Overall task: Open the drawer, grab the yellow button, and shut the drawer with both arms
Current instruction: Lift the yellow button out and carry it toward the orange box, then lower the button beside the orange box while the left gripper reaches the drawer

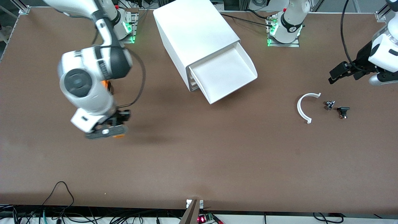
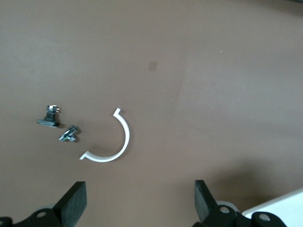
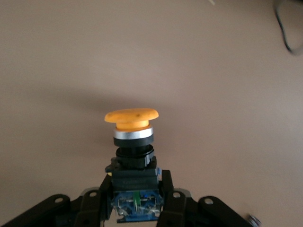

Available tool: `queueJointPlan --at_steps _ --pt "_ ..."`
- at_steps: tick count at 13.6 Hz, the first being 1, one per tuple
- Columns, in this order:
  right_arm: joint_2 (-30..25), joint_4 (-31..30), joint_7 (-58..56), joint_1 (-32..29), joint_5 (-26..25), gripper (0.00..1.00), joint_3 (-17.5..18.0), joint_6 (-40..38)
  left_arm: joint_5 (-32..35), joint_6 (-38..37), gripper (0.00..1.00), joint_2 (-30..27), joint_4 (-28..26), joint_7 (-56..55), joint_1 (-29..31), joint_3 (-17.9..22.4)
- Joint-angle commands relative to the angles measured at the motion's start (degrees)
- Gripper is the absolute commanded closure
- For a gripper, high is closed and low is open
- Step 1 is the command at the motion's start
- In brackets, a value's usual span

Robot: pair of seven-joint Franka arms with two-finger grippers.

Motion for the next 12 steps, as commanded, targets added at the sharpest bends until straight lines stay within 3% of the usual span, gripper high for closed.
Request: queueJointPlan --at_steps 1,5,8,12 --pt "-5.0 -11.8 -4.0 -6.6 0.8 0.81 1.3 3.1 -0.6 5.2 0.00 -1.1 -6.1 -9.4 -0.5 -4.6" --pt "-6.3 -24.6 -9.3 -10.1 2.4 0.81 1.3 16.6 -0.2 16.6 0.00 -0.3 -13.5 -21.7 -0.5 -9.4" --pt "-7.6 -35.6 -16.4 -13.6 2.4 0.81 1.3 30.8 -0.2 22.2 0.00 3.7 -15.1 -27.7 -3.2 -9.6" --pt "-8.4 -39.7 -17.8 -15.1 2.4 0.81 1.3 31.5 -0.1 34.4 0.00 7.8 -20.3 -37.2 -8.3 -9.6"
